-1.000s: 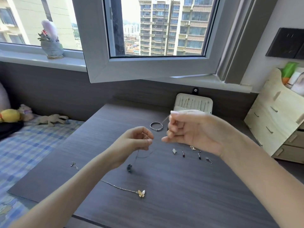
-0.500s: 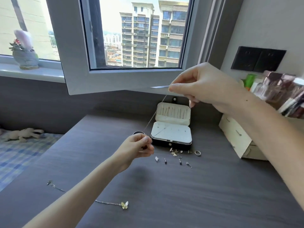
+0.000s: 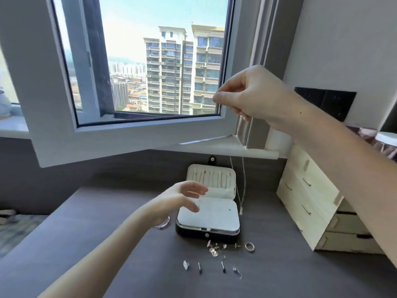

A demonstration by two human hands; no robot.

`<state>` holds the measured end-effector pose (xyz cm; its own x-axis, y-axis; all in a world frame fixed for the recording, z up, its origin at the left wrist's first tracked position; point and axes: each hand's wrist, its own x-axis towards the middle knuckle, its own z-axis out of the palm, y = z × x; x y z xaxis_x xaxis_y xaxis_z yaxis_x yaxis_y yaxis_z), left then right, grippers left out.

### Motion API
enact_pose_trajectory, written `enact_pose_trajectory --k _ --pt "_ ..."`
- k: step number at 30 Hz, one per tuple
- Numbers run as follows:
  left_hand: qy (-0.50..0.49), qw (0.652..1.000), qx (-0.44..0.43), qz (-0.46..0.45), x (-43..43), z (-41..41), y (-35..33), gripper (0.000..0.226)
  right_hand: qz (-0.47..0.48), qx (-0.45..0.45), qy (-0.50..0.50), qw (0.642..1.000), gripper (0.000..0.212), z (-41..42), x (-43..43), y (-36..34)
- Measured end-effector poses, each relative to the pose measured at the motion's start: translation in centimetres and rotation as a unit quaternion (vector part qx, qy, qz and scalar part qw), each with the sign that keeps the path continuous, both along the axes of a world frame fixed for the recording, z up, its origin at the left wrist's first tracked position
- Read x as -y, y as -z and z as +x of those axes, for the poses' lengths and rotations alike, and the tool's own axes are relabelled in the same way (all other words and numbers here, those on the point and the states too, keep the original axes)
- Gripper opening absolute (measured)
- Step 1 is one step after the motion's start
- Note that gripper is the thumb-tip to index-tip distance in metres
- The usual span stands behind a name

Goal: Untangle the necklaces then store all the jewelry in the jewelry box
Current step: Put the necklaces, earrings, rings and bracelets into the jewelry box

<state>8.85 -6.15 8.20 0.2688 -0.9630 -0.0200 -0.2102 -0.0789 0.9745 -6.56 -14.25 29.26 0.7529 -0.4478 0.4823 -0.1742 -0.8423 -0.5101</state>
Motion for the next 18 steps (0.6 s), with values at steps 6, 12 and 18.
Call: enact_pose_trajectory --k 6,12,18 --pt "-0.185 0.853 0.488 0.005 6.7 2.3 2.0 0.037 -0.025 0.019 0.022 0.999 0.015 2.5 4.7 0.6" --pt "-0.176 0.802 0.569 -0.045 10.3 3.2 5.1 0.02 0.007 0.016 0.029 0.999 0.016 5.2 9.0 2.9" --pt "-0.219 0.787 0.571 -0.082 11.2 3.4 7.3 0.02 0.05 0.01 0.021 0.998 0.018 8.0 11.4 4.4"
